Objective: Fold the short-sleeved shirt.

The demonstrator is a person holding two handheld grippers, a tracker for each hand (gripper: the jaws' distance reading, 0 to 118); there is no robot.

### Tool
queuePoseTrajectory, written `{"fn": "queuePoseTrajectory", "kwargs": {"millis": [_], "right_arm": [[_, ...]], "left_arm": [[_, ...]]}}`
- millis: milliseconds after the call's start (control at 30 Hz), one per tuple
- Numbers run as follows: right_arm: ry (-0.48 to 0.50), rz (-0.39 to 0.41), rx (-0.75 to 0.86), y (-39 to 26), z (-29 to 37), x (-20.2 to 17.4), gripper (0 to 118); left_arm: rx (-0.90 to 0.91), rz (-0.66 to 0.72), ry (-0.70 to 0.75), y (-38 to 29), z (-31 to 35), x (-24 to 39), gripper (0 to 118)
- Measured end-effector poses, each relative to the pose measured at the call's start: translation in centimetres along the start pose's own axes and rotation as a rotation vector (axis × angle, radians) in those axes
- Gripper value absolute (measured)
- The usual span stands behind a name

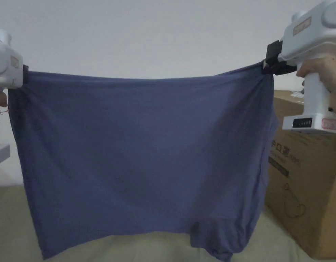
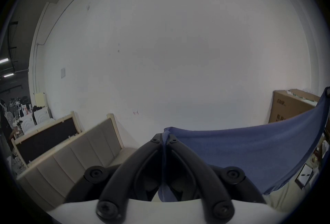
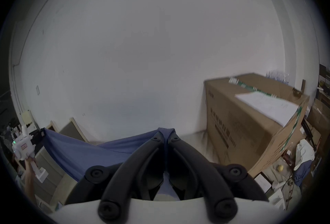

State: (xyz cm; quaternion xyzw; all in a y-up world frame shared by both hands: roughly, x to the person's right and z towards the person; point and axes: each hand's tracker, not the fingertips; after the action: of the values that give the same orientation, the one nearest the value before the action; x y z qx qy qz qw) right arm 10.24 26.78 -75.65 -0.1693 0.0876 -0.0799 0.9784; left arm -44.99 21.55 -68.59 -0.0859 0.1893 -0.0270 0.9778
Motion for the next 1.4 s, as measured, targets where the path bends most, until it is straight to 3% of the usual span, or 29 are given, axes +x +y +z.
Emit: {"fn": "queuePoseTrajectory", "kwargs": {"millis": [333,467,633,700,800,1067,1300,1400], "right_arm": [[-0.032,-0.012,-0.359,-23.5,-13.9,4.2,2],[-0.043,-0.077,-0.502,-33.1,-17.5,6.0,2],[-0.044,-0.106,-0.562,-38.4,-18.1,7.7,2],[-0.038,-0.118,-0.544,-38.6,-16.4,8.2,2],[0.001,-0.204,-0.497,-38.6,-12.6,8.7,2],[0.069,-0.214,-0.428,-40.6,2.9,8.2,2],[0.06,-0.266,-0.406,-48.3,18.9,8.2,2],[0.053,-0.236,-0.445,-52.5,24.1,7.9,2]], "left_arm": [[-0.341,-0.067,-0.017,-23.8,-9.0,4.5,1],[-0.52,-0.145,-0.019,-32.5,-10.1,5.6,1],[-0.635,-0.075,-0.004,-37.7,-9.0,4.4,1],[-0.621,-0.095,-0.014,-38.1,-7.7,3.5,1],[-0.635,-0.095,-0.032,-37.4,-5.1,2.4,1],[-0.642,0.0,-0.084,-37.3,7.3,-1.7,1],[-0.665,0.158,-0.063,-42.1,20.5,-8.0,1],[-0.712,0.083,-0.082,-44.8,26.0,-9.3,1]]}}
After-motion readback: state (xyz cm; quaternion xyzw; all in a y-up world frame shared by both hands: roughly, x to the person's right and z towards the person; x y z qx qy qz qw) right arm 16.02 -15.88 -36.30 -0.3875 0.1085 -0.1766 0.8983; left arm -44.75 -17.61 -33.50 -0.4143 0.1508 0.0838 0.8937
